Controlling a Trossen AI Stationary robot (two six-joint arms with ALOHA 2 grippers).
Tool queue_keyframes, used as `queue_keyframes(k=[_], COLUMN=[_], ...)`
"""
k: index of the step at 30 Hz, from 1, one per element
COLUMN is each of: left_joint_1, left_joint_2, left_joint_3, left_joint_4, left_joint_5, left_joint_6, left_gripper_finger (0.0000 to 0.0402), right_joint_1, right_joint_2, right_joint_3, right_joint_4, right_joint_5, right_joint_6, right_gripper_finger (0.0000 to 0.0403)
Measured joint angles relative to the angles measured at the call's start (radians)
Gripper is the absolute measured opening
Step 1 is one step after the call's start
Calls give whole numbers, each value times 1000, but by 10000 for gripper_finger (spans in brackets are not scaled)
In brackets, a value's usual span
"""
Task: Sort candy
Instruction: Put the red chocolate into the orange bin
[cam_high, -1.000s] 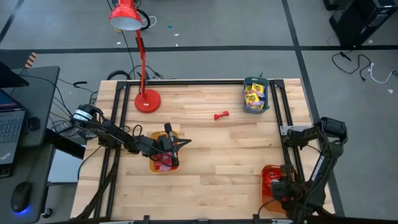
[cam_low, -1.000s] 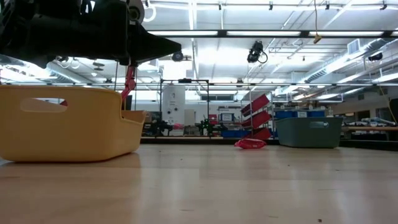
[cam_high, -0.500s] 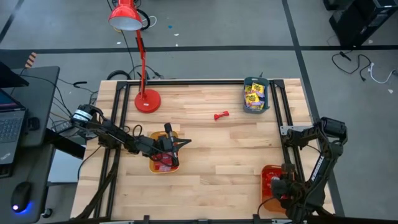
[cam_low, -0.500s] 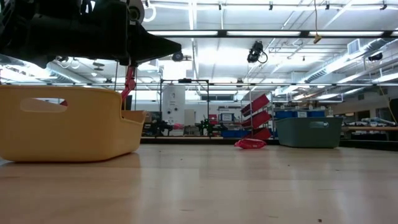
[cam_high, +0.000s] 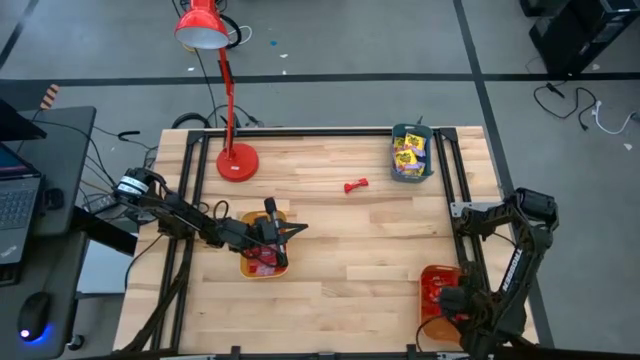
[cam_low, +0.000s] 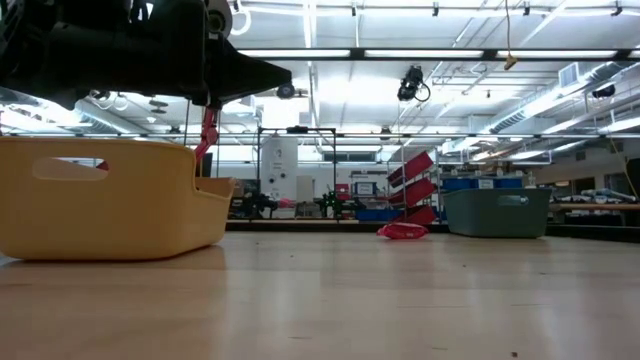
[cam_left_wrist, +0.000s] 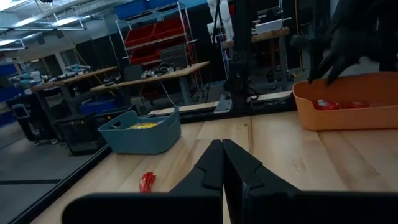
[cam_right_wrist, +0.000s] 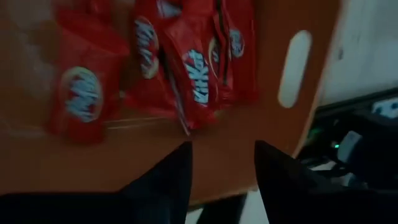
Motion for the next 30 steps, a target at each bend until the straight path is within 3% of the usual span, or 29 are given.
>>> queue_keyframes(k=[5,11,15,23,27,30], left_joint_1=[0,-1,-2,-33,-47,-57], left_joint_2=[0,0,0,0,0,0], left_joint_3=[0,0,0,0,0,0], left_joint_4=[2,24,46,52,51,48], left_joint_5=[0,5,32,37,37,34], left_joint_6=[-12,-19,-19,-15,-7,28], left_gripper_finger=[0,1,4,5,5,5], right_joint_1=[-31,-132,-258,-538,-686,-777], right_joint_2=[-2,-47,-90,-127,-127,-127], right_joint_3=[152,276,304,307,306,306], right_joint_4=[-155,-160,-164,-162,-125,-40], right_joint_5=[69,332,434,554,554,536], right_joint_6=[-24,-42,-58,-312,-457,-661], right_gripper_finger=[154,144,139,138,138,138])
